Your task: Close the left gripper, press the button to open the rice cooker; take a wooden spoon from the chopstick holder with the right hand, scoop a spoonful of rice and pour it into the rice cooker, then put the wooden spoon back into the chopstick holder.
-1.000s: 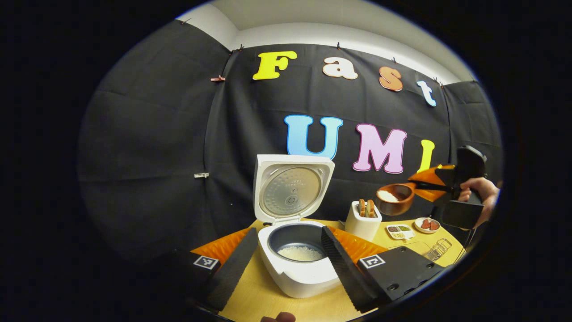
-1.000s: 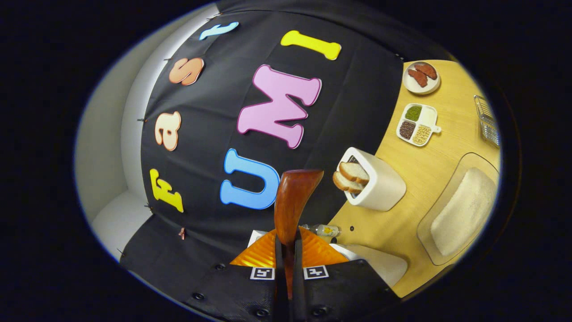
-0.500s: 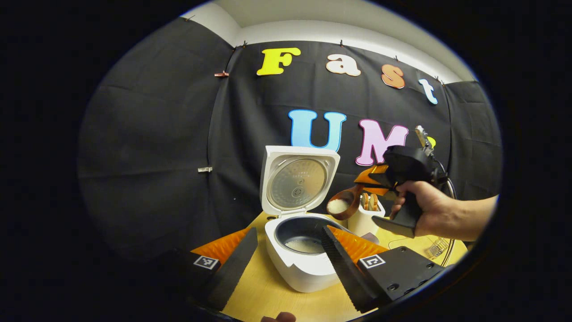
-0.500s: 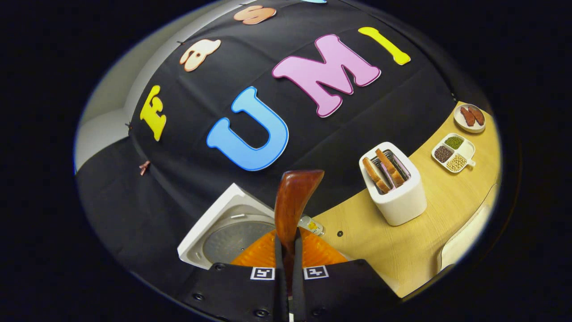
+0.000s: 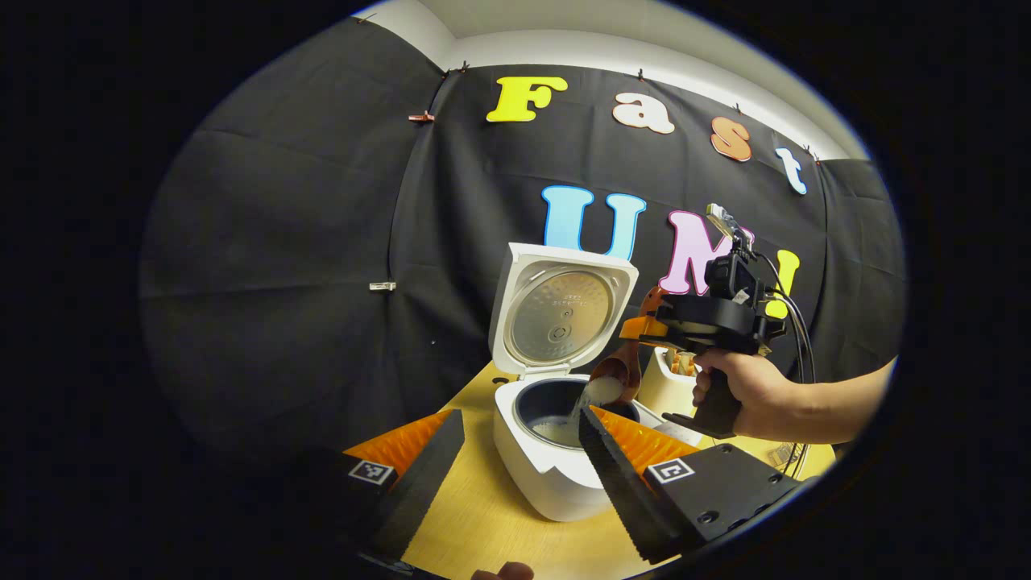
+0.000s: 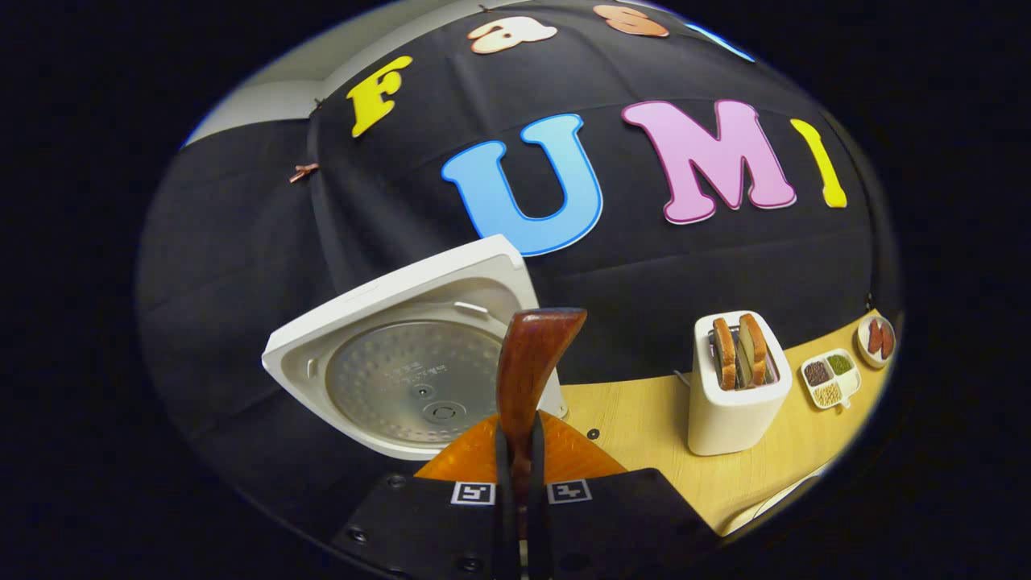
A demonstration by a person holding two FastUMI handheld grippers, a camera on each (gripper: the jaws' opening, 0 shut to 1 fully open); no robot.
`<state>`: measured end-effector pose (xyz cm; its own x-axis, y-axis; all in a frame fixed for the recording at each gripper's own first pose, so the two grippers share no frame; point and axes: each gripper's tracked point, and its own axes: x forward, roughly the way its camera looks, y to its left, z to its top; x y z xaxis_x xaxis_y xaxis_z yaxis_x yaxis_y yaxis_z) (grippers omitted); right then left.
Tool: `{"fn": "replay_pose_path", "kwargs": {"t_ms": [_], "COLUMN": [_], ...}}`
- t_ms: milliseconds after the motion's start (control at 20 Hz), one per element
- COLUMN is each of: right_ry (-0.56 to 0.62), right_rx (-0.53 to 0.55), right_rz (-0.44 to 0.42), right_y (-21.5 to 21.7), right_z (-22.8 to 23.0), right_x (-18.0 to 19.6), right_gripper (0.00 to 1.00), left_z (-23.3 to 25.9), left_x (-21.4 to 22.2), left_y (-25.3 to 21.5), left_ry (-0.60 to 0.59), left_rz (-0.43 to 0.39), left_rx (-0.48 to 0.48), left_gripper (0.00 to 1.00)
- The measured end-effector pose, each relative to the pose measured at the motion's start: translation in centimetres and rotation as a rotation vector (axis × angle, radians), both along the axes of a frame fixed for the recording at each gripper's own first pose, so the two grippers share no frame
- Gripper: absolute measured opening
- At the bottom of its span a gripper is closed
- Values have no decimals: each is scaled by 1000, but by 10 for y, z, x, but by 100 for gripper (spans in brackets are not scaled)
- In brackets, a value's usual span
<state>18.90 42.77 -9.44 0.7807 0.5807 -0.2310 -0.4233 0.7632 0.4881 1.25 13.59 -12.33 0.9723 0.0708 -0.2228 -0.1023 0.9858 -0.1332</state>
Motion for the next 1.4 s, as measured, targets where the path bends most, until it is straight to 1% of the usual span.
{"fn": "replay_pose_path", "kwargs": {"t_ms": [50,100,250,450,600,800,900,950,1000,1150,1300,1400], "right_ry": [-32,-61,-151,-281,-415,-605,-658,-645,-595,-350,-94,72], "right_rx": [-36,-68,-153,-223,-316,-431,-475,-479,-455,-306,-75,106], "right_rz": [18,37,106,202,266,351,376,383,384,339,258,171], "right_y": [5,8,21,38,47,59,61,60,59,53,20,0], "right_z": [1,1,3,18,27,35,32,27,21,7,7,10], "right_x": [-3,-5,-16,-35,-48,-74,-81,-82,-80,-73,-54,-40], "right_gripper": [8,8,8,8,8,8,8,8,8,8,8,8], "left_z": [-1,-3,-6,-6,-9,-7,-7,-6,-6,-2,0,4], "left_x": [-1,-2,-6,-8,-11,-11,-13,-14,-14,-18,-22,-25], "left_y": [3,3,3,2,1,-1,-3,-4,-5,-9,-14,-17], "left_ry": [2,4,7,12,17,19,22,23,24,24,25,22], "left_rz": [3,2,0,0,3,4,-1,-3,-4,-7,-21,-25], "left_rx": [0,1,4,-4,-22,-7,2,3,0,1,25,32], "left_gripper": [100,95,95,95,95,95,95,95,95,95,95,95]}}
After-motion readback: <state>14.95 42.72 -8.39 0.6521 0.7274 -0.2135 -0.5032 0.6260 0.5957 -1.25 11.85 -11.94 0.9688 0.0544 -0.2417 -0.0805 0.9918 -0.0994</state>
